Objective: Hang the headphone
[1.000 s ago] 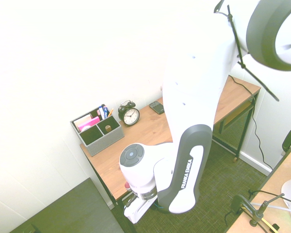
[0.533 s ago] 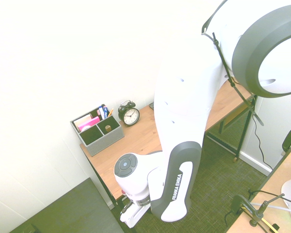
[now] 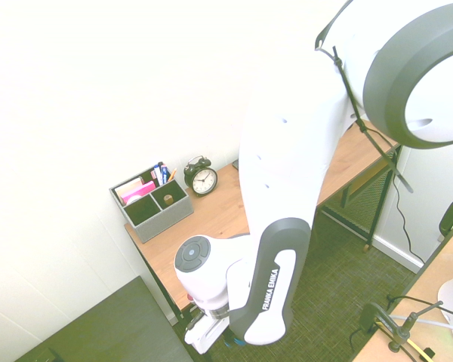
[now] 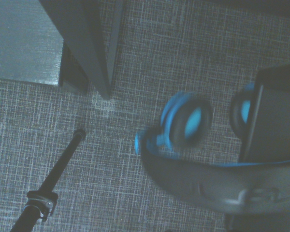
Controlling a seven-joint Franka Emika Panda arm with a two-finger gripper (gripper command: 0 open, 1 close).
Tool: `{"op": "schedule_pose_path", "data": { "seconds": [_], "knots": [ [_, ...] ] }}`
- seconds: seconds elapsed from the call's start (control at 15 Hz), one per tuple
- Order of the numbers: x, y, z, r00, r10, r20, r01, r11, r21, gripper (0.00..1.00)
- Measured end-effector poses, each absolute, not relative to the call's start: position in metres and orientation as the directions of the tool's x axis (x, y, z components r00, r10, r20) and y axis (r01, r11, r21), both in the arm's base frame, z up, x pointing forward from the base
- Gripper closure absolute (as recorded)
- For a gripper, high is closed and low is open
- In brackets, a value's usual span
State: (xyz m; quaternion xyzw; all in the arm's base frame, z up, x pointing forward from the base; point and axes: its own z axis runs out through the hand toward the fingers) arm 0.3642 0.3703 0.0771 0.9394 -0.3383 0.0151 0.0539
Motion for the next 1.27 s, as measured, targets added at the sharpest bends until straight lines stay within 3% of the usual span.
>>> {"op": "schedule_pose_path", "data": {
  "seconds": [0.47, 0.67, 1.27],
  "knots": [
    [0.435, 0.277, 0.245, 0.838, -0.545, -0.027, -0.545, -0.838, -0.005, 0.0],
    [0.441, 0.205, 0.301, 0.817, -0.576, -0.033, -0.576, -0.817, -0.026, 0.0],
    [0.42, 0.05, 0.361, 0.709, -0.705, 0.023, -0.705, -0.709, -0.002, 0.0]
  ]
}}
